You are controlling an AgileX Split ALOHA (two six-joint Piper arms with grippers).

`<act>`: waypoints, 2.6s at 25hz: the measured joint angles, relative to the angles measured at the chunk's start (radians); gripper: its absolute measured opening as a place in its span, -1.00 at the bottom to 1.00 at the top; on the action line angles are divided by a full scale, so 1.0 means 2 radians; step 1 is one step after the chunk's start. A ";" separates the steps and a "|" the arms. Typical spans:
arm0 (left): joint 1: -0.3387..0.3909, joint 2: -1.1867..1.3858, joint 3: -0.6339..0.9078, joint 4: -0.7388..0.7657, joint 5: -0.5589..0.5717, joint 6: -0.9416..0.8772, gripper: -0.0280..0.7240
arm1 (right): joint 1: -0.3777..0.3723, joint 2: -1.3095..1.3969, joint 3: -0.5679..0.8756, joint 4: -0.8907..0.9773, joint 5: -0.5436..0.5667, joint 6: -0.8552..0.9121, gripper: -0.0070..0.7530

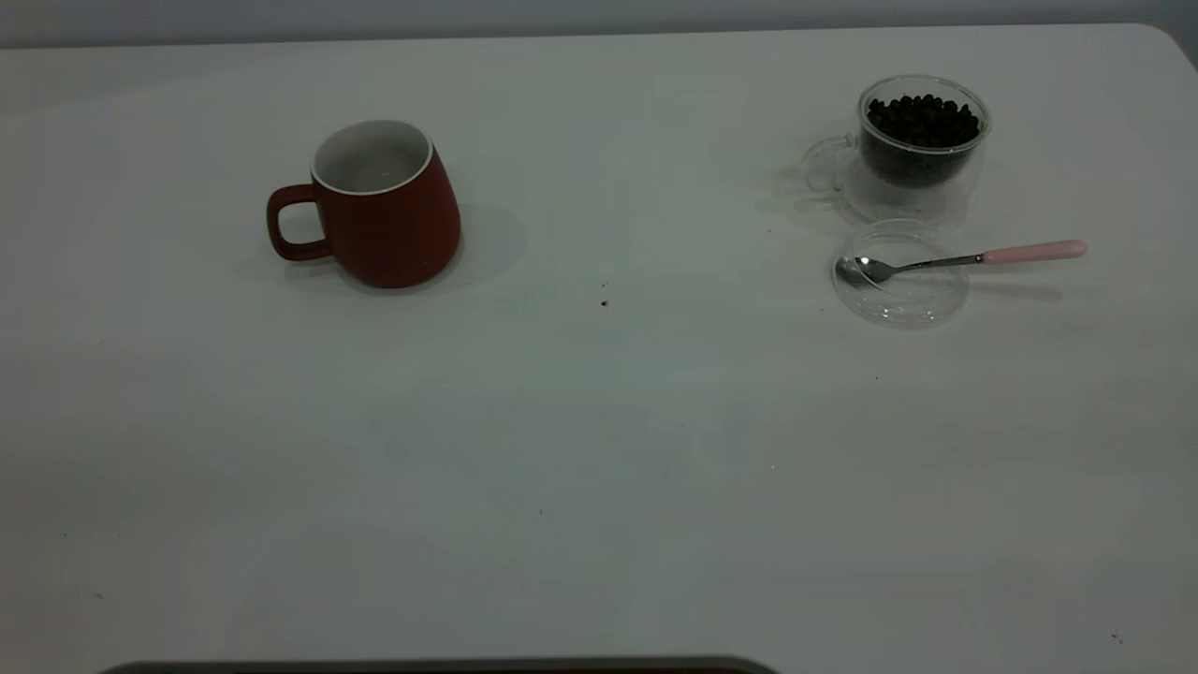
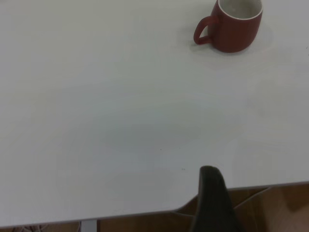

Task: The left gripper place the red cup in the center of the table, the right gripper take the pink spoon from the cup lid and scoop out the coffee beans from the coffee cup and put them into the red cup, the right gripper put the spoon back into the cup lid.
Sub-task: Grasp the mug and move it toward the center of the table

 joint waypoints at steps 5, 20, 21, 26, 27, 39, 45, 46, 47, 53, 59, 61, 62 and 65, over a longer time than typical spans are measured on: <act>0.000 0.000 0.000 0.000 0.000 0.000 0.51 | 0.000 0.000 0.000 0.000 0.000 0.000 0.30; 0.000 0.000 0.000 0.000 0.000 -0.001 0.51 | 0.000 0.000 0.000 0.000 0.000 0.000 0.30; 0.000 0.000 0.000 0.000 0.000 -0.001 0.51 | 0.000 0.000 0.000 0.000 0.000 0.000 0.30; 0.000 0.000 0.000 0.000 0.000 -0.001 0.51 | 0.000 0.000 0.000 0.000 0.000 0.000 0.30; 0.000 0.000 0.000 0.000 0.000 -0.001 0.51 | 0.000 0.000 0.000 0.000 0.000 0.000 0.30; 0.000 0.010 -0.001 -0.016 0.000 -0.020 0.51 | 0.000 0.000 0.000 0.000 0.000 0.000 0.30; 0.000 0.154 -0.016 0.032 -0.059 -0.066 0.51 | 0.000 0.000 0.000 0.000 0.000 0.000 0.30; 0.000 0.192 -0.021 0.035 -0.077 -0.067 0.51 | 0.000 0.000 0.000 0.000 0.000 0.000 0.30; 0.000 0.231 -0.026 0.036 -0.091 -0.066 0.51 | 0.000 0.000 0.000 0.000 0.000 0.000 0.30; 0.000 0.454 -0.056 0.068 -0.169 -0.051 0.51 | 0.000 0.000 0.000 0.000 0.000 0.000 0.30; 0.000 0.695 -0.141 0.107 -0.203 -0.009 0.51 | 0.000 0.000 0.000 0.000 0.000 0.000 0.30; 0.000 0.762 -0.183 0.109 -0.213 0.024 0.51 | 0.000 0.000 0.000 0.000 0.000 0.000 0.30; 0.000 0.797 -0.202 0.109 -0.216 0.039 0.51 | 0.000 0.000 0.000 0.000 0.000 0.000 0.30; -0.009 0.885 -0.269 0.109 -0.217 0.095 0.51 | 0.000 0.000 0.000 0.000 0.000 0.000 0.30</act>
